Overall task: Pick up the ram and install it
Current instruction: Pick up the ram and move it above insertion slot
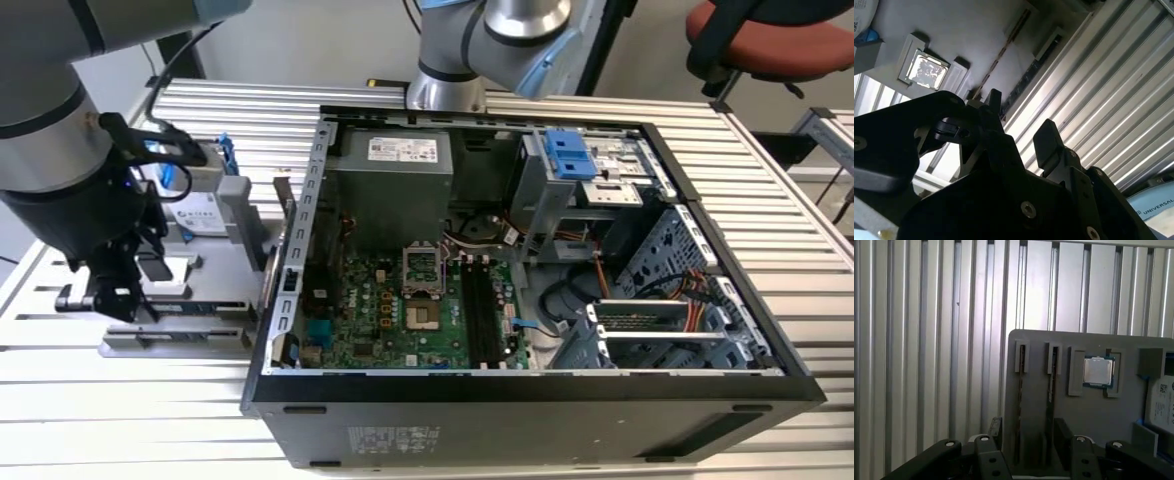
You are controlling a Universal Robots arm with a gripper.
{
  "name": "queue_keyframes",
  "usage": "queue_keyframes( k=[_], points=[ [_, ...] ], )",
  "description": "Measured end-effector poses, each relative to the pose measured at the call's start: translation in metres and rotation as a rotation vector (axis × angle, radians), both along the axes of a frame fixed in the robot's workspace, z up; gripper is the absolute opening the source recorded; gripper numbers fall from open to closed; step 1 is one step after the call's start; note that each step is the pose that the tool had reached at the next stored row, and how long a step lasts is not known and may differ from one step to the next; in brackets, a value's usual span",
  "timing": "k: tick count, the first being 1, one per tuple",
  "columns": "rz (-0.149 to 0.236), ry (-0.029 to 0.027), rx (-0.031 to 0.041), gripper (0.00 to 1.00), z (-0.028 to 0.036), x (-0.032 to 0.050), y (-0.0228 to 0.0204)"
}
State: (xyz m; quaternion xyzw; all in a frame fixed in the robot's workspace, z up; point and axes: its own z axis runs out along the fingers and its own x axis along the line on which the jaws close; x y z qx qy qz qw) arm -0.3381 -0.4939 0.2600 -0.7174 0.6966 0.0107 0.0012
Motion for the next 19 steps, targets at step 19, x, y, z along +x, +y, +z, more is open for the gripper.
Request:
queue_keyframes(
  k=[19],
  points=[
    [-0.018,0.0003,0.0,1.0,-0.0297,0.0028,-0.0009]
  ],
)
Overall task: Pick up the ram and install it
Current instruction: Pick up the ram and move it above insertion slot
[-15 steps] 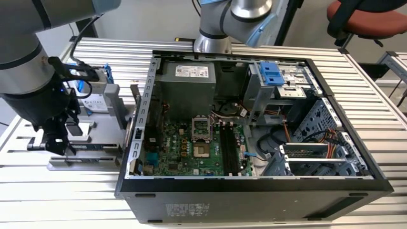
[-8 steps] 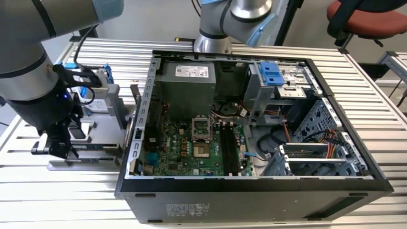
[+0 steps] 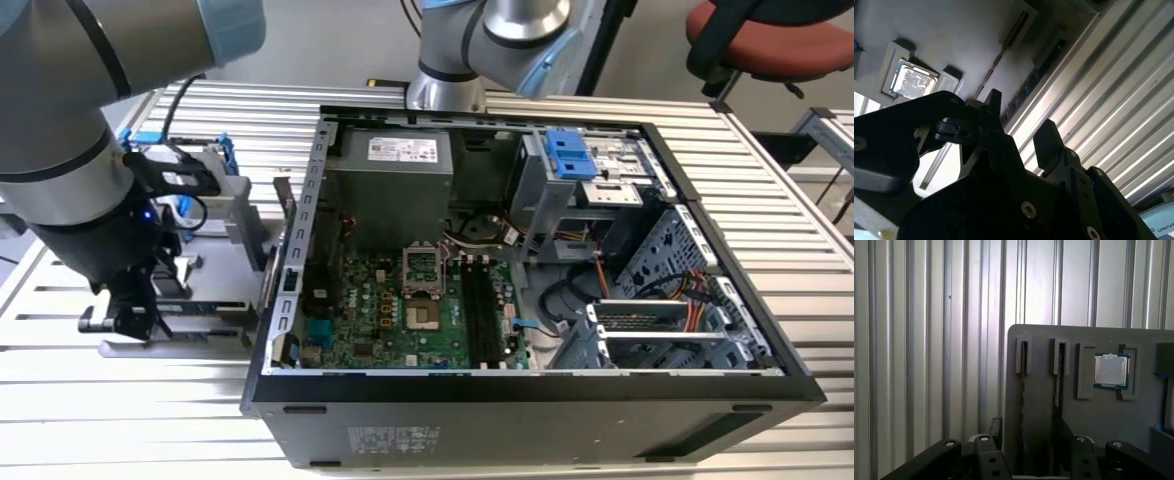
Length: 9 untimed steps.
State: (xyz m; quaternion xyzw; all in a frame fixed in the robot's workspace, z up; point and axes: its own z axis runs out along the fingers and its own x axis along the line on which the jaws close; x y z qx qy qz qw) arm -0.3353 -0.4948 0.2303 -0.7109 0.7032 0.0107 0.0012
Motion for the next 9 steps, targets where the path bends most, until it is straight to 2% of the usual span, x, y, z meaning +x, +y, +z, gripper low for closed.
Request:
queue_keyframes(
  k=[9],
  points=[
    [-0.003,0.0,0.0,1.0,-0.0132,0.001,0.0]
  ],
)
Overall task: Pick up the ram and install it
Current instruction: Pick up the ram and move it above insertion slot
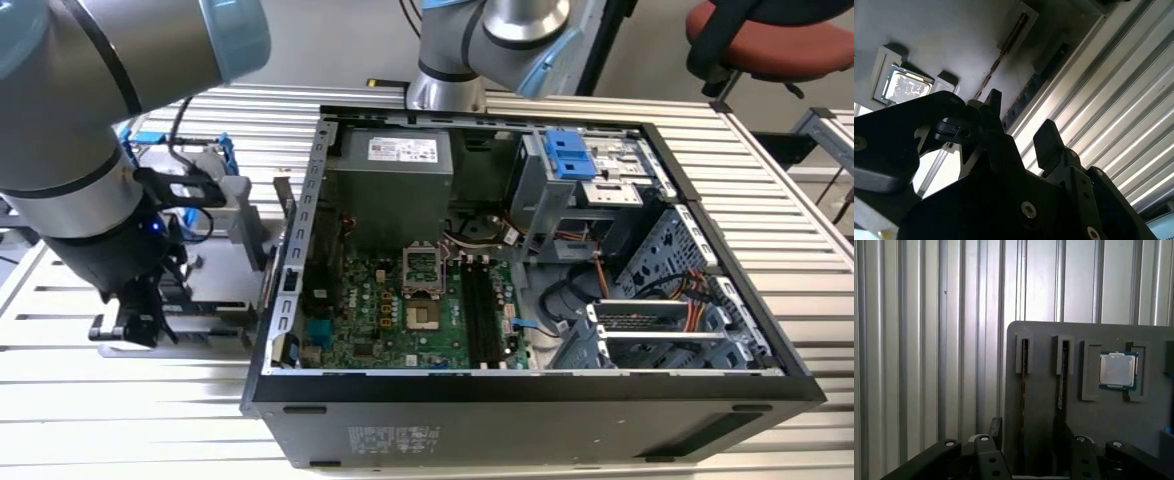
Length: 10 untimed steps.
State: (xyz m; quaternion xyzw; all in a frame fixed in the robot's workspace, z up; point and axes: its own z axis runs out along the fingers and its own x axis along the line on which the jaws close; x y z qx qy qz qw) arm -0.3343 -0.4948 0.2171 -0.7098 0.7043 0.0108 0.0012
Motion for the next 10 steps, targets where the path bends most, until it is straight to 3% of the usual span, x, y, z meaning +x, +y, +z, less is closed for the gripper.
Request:
queue_keyframes(
  k=[10],
  points=[
    [-0.012,-0.0001,0.0,1.0,-0.0102,0.0,-0.0001]
  ],
)
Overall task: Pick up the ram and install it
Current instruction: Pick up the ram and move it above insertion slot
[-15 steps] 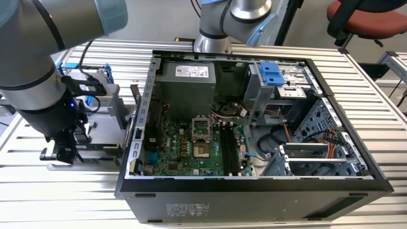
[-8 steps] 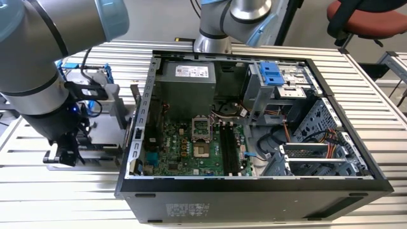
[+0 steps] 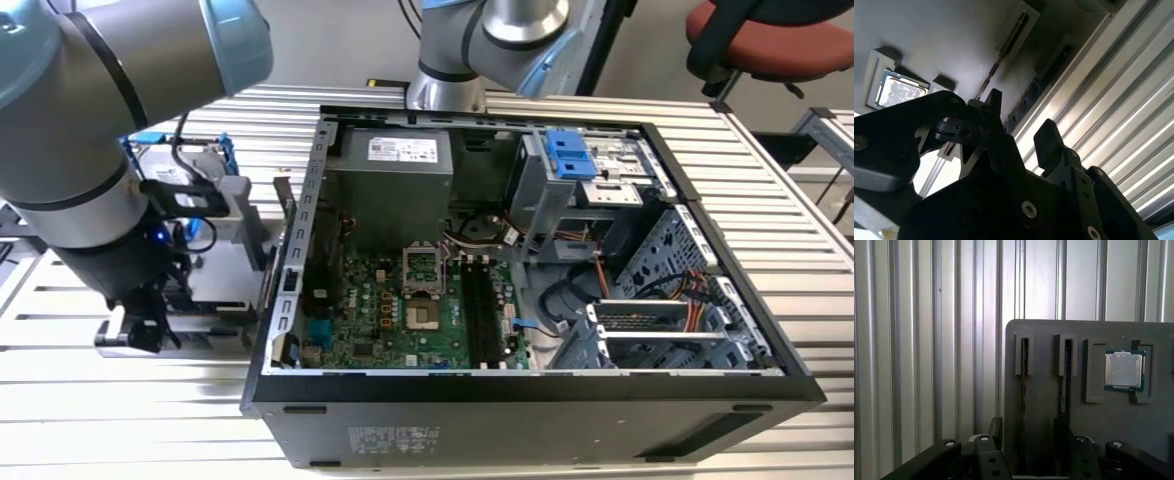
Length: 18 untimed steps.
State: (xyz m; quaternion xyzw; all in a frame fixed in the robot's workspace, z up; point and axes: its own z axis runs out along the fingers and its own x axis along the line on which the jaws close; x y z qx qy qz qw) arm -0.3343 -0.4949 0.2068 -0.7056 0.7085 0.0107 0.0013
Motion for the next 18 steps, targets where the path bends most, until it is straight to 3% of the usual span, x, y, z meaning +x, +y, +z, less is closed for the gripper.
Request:
queue_keyframes(
  k=[11,13,14,18],
  points=[
    [0.0,0.0002,-0.0001,1.0,-0.0094,-0.0009,-0.0003],
    [0.0,0.0001,-0.0001,1.0,-0.0101,-0.0008,-0.0013],
    [0.0,0.0001,-0.0001,1.0,-0.0133,-0.0009,-0.0039],
    [0.0,0.0,0.0,1.0,-0.0143,-0.0011,-0.0027]
  ],
)
